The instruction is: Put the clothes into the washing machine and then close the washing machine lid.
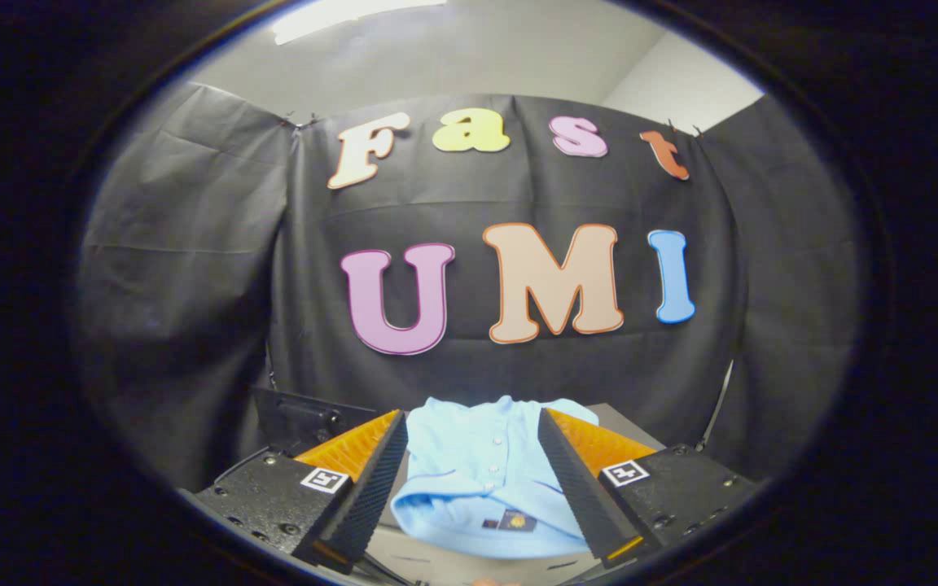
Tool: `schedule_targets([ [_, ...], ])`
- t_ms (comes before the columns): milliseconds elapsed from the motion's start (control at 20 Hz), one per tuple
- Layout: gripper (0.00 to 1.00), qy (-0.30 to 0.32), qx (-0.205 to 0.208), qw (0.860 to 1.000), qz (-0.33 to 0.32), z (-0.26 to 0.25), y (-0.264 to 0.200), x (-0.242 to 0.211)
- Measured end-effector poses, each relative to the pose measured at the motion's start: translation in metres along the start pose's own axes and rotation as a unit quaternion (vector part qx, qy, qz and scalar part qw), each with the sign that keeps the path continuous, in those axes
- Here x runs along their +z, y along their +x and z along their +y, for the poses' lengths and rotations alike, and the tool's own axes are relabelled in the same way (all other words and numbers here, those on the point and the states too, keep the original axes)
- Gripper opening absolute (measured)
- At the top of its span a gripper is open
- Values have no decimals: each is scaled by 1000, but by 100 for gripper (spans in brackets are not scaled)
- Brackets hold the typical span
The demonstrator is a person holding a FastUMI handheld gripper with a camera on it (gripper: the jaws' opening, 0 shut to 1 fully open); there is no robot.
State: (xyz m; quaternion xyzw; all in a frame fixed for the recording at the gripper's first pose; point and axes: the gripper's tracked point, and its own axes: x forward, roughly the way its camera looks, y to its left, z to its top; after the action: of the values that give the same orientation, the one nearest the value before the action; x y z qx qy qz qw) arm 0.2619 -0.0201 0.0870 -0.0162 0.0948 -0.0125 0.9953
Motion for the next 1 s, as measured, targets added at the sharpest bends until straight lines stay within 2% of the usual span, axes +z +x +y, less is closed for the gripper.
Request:
schedule_targets([
  [100, 99, -20, -25, 998, 47, -13, 40, -13],
  [200, 100, -34, -31, 995, 91, -18, 76, -24],
  [350, 100, -1, -24, 984, 174, -15, 112, -59],
  [600, 98, 21, -41, 962, 269, -21, 125, -111],
  [700, 98, 14, -49, 960, 274, -23, 125, -116],
  [800, 98, 11, -53, 946, 319, -23, 117, -129],
  [900, 100, 0, -57, 951, 305, -25, 123, -123],
  [1000, 92, -1, -45, 949, 311, -19, 122, -127],
])
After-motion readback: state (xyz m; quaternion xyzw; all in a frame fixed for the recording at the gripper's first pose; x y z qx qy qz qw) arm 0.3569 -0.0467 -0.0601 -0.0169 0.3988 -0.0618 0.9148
